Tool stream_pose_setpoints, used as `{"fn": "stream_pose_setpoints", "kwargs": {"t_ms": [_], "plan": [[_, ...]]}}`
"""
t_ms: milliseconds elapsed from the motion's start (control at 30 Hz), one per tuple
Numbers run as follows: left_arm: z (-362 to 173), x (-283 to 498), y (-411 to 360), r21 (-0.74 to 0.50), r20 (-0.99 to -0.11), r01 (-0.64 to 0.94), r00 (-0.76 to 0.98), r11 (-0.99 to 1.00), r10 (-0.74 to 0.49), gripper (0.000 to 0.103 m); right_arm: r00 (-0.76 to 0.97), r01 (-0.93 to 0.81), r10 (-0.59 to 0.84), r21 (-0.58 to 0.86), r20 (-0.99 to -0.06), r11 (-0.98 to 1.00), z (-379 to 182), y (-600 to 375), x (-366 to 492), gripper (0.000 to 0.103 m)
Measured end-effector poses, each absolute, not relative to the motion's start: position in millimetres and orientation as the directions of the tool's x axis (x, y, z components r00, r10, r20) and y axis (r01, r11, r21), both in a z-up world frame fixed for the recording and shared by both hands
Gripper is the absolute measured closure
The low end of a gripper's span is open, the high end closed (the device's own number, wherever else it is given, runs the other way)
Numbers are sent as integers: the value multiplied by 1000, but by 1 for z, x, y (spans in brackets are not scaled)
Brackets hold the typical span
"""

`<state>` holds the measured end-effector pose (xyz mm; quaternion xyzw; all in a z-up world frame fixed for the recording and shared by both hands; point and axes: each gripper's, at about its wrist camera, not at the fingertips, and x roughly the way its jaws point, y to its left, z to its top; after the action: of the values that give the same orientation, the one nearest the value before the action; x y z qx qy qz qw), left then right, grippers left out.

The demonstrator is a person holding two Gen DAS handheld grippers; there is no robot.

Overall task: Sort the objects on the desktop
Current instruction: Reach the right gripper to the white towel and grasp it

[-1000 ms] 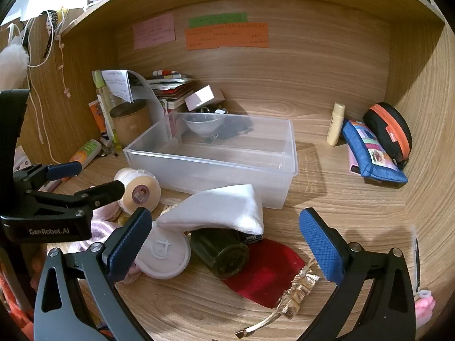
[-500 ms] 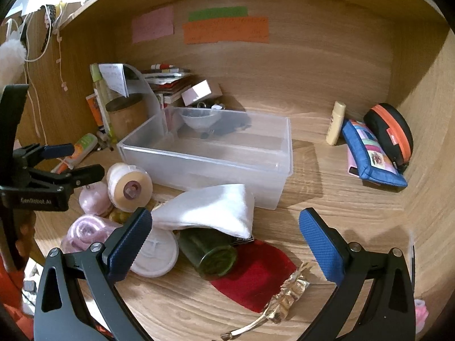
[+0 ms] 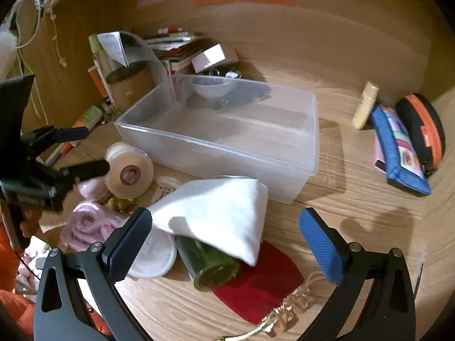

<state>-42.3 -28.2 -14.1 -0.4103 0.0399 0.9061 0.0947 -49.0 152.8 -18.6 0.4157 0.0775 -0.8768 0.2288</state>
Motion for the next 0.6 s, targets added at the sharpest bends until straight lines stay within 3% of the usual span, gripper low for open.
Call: {"fn": "stream_pose_setpoints", "kwargs": {"t_ms": [300, 467, 533, 600], "plan": [[-37, -70, -25, -49, -835, -239, -523, -970, 172, 0, -336, 497, -385, 186, -859, -848, -37, 131, -91, 0], [-43, -74, -26, -47, -837, -235, -521, -971, 166, 0, -291, 478, -337, 169, -895, -862, -53, 122, -107, 1], [-44, -75, -27, -49, -835, -237, -524, -970, 170, 0, -290, 478, -315, 149, -903, -866, -58, 119, -111, 4], [-42, -73, -28, -60, -827, -245, -531, -968, 185, 1, -294, 483, -297, 127, -908, -866, -61, 117, -112, 14]]}}
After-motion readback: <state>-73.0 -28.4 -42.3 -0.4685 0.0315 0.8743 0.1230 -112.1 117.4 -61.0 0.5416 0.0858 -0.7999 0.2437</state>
